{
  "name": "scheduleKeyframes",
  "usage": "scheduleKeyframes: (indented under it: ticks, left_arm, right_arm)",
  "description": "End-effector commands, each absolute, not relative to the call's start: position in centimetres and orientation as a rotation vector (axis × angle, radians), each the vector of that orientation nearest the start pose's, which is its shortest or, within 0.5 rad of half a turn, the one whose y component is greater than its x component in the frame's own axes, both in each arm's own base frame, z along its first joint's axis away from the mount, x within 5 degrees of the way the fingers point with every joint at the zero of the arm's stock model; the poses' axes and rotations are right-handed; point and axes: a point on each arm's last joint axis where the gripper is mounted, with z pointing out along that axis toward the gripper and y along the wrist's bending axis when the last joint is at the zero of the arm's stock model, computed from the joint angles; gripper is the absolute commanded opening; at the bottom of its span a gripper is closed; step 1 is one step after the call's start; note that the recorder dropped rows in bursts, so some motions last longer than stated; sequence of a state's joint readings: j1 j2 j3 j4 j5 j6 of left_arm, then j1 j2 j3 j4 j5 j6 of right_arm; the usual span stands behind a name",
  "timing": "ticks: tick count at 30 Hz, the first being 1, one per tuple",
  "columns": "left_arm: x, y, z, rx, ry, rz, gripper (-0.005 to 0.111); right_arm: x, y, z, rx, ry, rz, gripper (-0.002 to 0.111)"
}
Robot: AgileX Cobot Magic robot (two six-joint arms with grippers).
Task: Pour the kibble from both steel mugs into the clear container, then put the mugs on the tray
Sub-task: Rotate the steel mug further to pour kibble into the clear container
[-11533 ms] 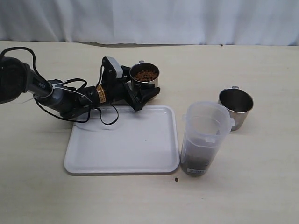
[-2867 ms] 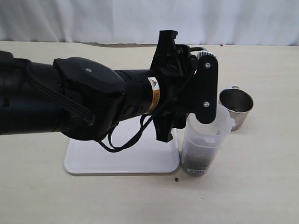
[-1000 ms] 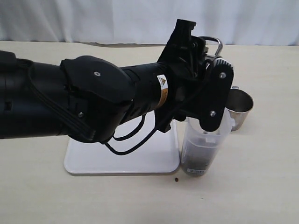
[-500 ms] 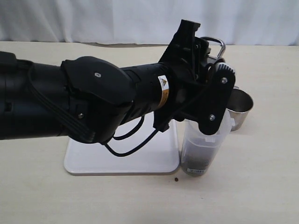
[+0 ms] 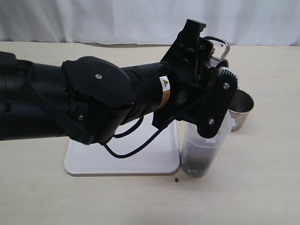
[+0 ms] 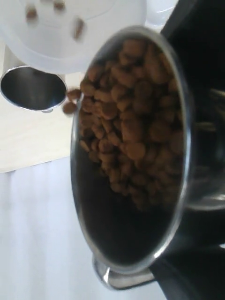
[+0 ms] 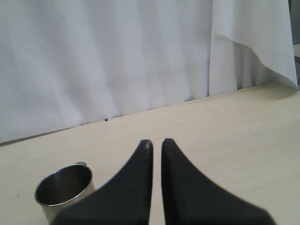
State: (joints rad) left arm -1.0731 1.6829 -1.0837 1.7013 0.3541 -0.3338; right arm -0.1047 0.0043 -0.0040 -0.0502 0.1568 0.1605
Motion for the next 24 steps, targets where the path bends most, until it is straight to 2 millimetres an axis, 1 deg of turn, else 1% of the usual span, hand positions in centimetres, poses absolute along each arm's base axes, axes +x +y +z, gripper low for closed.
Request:
scheduleKeyframes:
  ticks: [1,24]
  left_arm:
    - [20.69,-31.62,26.38,1.828,0.874,0.571,0.000]
    - [20.66,-31.65,26.38,1.878,0.786,0.627,0.000]
  right_arm:
    - [5.58,-0.65,19.85,0.183,1.635,0.001,0.005]
    - [5.58,-0.65,19.85,0.183,1.635,0.001,0.005]
